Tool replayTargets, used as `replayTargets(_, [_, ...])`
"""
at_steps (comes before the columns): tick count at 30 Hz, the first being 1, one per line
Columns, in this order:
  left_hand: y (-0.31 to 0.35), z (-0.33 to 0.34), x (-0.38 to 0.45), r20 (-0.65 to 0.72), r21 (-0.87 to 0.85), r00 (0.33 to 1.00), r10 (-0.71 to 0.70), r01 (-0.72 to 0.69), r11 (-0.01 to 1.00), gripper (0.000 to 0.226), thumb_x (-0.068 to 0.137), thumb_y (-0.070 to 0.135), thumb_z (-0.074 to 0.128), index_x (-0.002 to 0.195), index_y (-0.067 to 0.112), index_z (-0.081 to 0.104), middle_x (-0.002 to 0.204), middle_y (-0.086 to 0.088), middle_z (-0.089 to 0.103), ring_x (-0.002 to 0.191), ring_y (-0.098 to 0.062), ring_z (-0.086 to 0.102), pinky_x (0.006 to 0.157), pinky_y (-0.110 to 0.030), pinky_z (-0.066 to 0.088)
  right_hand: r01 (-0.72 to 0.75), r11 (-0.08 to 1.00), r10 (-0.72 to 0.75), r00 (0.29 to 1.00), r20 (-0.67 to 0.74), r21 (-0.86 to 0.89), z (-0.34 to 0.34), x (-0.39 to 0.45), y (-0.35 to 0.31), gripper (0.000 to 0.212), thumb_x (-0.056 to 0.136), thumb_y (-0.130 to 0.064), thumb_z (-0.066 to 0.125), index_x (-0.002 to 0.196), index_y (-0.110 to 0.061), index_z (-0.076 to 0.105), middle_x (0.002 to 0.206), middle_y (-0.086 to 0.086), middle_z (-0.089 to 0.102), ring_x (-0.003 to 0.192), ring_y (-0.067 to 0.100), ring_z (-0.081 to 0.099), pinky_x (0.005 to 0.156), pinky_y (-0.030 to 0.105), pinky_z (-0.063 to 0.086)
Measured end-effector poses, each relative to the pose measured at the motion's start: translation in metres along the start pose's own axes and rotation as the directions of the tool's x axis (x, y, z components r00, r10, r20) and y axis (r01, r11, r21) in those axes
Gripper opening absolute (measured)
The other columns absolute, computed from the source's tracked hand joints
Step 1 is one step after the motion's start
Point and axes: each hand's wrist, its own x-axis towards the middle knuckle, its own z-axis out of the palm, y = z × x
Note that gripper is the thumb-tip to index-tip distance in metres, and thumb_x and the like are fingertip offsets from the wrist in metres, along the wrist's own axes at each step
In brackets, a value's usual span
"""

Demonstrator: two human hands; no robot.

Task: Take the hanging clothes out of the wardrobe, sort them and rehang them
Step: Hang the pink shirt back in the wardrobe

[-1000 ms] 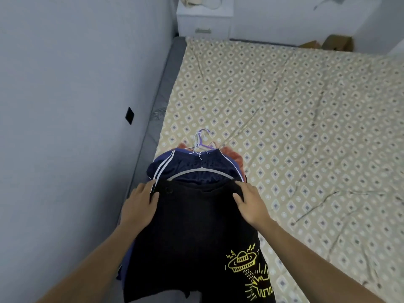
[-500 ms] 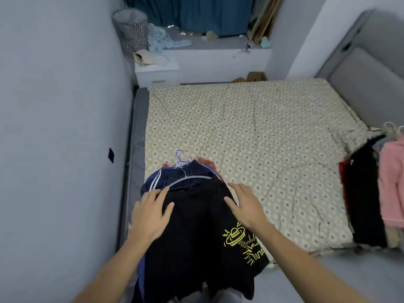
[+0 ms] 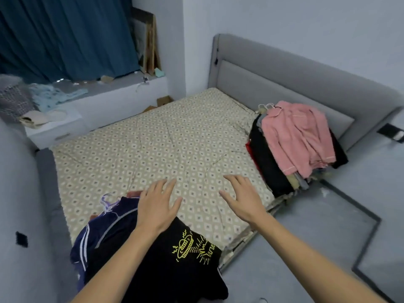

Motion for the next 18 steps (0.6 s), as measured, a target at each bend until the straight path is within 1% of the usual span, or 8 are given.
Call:
replayTargets(4, [0.094,0.019,0.061,-0.007,-0.037,0.996,0.093,-0.093,0.995,0.073,0.097,0.068,0.026,0.156,0.029,0.044,0.151,0.0,0.052,0.142,-0.022,0.044,0.111,-0.046,0.04,-0.08,0.997,0.079,0.995,-0.067,-0.016,-0.052,-0.005,0.081,0.062,0.1,-0.066,0.046,0.151,-0.03,0.046,0.148,-0.01,0.047,0.138,0.014,0.037,0.11,0.038,0.038])
replayTargets(7, [0.168,0.038,0.102,-0.015,-0.059,0.991,0.136,-0.136,0.989,0.071,0.098,0.068,0.027,0.156,0.03,0.044,0.151,0.001,0.052,0.142,-0.021,0.044,0.112,-0.046,0.039,-0.123,0.992,0.12,0.988,-0.096,-0.023,-0.091,-0.001,0.147,0.066,0.097,-0.069,0.046,0.15,-0.03,0.046,0.146,-0.01,0.047,0.135,0.016,0.04,0.107,0.043,0.043])
replayTargets(9, [0.216,0.051,0.126,-0.008,-0.078,0.988,0.156,-0.156,0.985,0.071,0.099,0.067,0.028,0.156,0.03,0.044,0.149,0.001,0.053,0.141,-0.021,0.044,0.11,-0.047,0.04,-0.159,0.987,0.156,0.982,-0.109,-0.015,-0.116,0.001,0.192,0.071,0.095,-0.07,0.048,0.152,-0.029,0.043,0.147,-0.009,0.047,0.136,0.018,0.041,0.108,0.046,0.043])
replayTargets(13, [0.301,0.074,0.17,0.0,-0.106,0.981,0.191,-0.19,0.976,0.07,0.098,0.068,0.029,0.156,0.032,0.043,0.149,0.003,0.053,0.141,-0.02,0.043,0.107,-0.046,0.041,-0.246,0.968,0.249,0.959,-0.132,0.038,-0.163,0.005,0.271,0.076,0.096,-0.064,0.057,0.158,-0.027,0.035,0.151,-0.002,0.048,0.138,0.022,0.041,0.11,0.044,0.04])
replayTargets(15, [0.337,0.085,0.191,0.026,-0.118,0.978,0.209,-0.205,0.972,0.07,0.098,0.068,0.028,0.155,0.031,0.044,0.149,0.002,0.053,0.142,-0.021,0.043,0.108,-0.047,0.042,-0.282,0.958,0.285,0.95,-0.126,0.044,-0.18,0.012,0.306,0.075,0.095,-0.063,0.057,0.157,-0.026,0.035,0.149,-0.001,0.049,0.137,0.024,0.042,0.11,0.044,0.041])
replayTargets(18, [0.378,0.1,0.221,0.026,-0.121,0.969,0.244,-0.239,0.964,0.068,0.099,0.067,0.029,0.155,0.031,0.045,0.146,0.001,0.054,0.14,-0.022,0.045,0.109,-0.047,0.041,-0.307,0.95,0.312,0.942,-0.124,0.055,-0.197,0.031,0.354,0.078,0.091,-0.07,0.049,0.155,-0.026,0.038,0.144,0.0,0.053,0.132,0.026,0.045,0.107,0.047,0.043])
